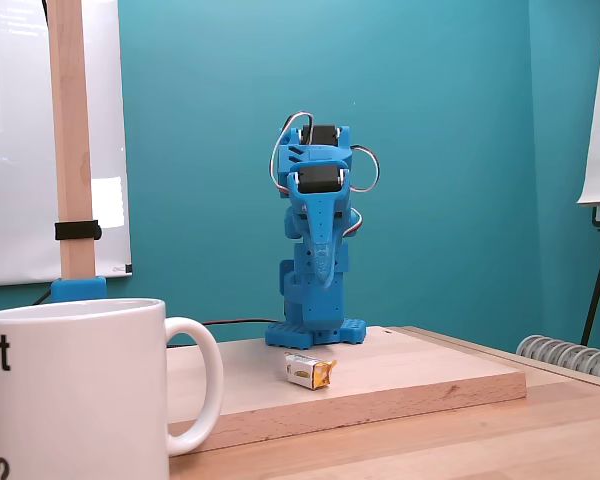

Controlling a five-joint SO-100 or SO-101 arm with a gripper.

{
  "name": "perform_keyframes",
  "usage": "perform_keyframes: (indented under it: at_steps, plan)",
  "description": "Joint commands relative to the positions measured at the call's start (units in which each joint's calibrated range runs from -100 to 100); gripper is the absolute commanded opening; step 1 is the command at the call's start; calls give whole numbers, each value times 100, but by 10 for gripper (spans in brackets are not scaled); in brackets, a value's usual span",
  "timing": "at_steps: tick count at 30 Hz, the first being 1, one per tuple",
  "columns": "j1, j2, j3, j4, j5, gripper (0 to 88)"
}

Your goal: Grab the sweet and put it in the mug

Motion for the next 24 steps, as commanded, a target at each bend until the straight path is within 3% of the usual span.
perform_keyframes:
  at_steps: [1,10,24]
  plan:
    - [-13,-85,-15,-8,-20,31]
    - [23,-326,-77,-88,-49,31]
    - [-35,1318,66,-96,0,31]
